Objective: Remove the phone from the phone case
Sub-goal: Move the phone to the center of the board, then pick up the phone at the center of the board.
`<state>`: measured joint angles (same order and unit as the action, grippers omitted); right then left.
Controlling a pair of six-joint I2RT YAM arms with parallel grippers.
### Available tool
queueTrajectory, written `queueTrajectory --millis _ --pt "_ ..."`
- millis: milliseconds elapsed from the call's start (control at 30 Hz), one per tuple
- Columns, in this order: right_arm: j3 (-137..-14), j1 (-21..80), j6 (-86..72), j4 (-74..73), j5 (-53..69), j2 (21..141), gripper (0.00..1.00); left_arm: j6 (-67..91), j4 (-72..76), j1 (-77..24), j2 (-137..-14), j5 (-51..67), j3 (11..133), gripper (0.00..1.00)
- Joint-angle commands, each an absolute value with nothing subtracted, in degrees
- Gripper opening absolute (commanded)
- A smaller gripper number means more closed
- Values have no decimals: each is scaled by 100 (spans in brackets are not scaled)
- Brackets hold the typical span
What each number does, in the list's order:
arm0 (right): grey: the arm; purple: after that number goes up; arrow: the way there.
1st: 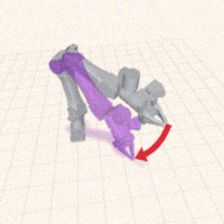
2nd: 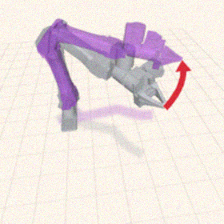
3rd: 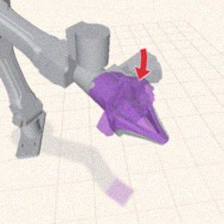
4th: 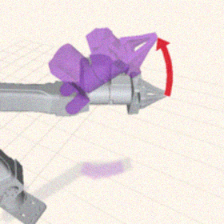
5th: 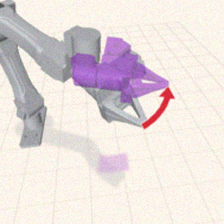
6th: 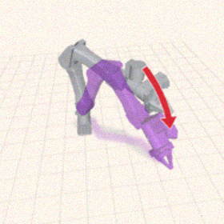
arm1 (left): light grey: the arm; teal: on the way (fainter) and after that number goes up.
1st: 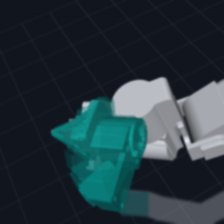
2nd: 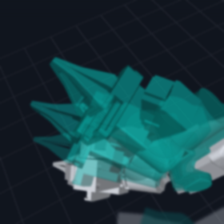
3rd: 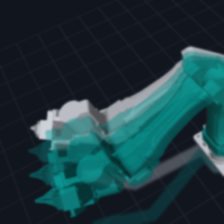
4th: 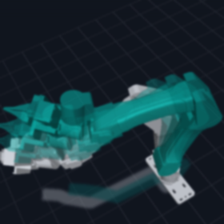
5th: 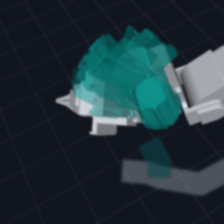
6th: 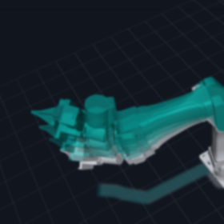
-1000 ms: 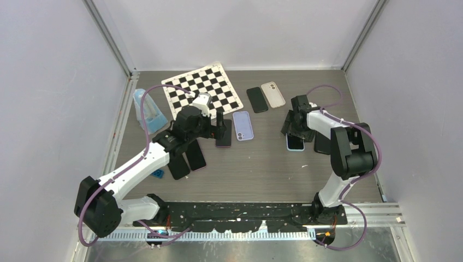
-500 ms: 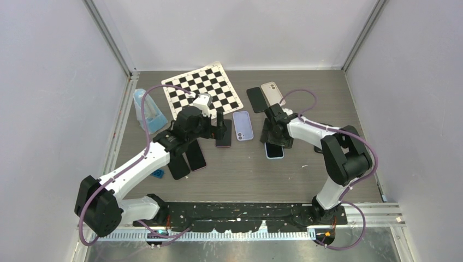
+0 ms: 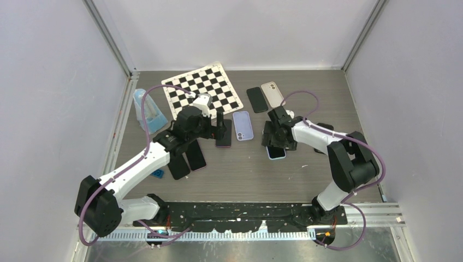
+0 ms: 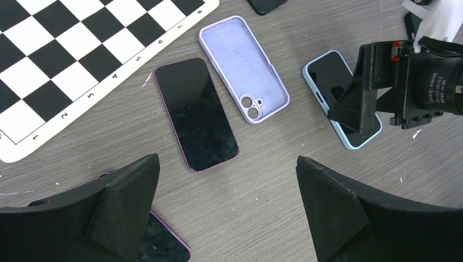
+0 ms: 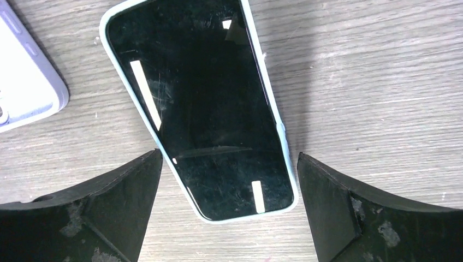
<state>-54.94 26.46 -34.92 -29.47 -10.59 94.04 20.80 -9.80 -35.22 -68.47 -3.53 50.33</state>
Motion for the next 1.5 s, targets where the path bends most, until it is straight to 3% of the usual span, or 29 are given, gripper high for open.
queueTrajectory --millis 0,633,667,867,1000,1467 --pt "-5411 2628 -2956 -2986 -1413 8931 100 2033 -869 -3496 -6759 -404 5151 100" --pt "-5681 2628 -2185 -3118 -444 9742 99 2013 -903 -3498 -6733 -425 5169 100" --pt "-5701 2628 -2214 -3132 -455 9829 97 2020 -905 -3498 -6733 -423 5168 100" --pt "-5763 2640 -2485 -3108 -852 9999 60 2105 -914 -3498 -6776 -331 5172 100" --pt "-5589 2652 -2653 -2764 -851 9678 48 2231 -898 -3490 -6845 -260 5185 100" --pt "-4422 2646 -3833 -8 615 7761 41 3423 -384 -3494 -7338 373 5168 97"
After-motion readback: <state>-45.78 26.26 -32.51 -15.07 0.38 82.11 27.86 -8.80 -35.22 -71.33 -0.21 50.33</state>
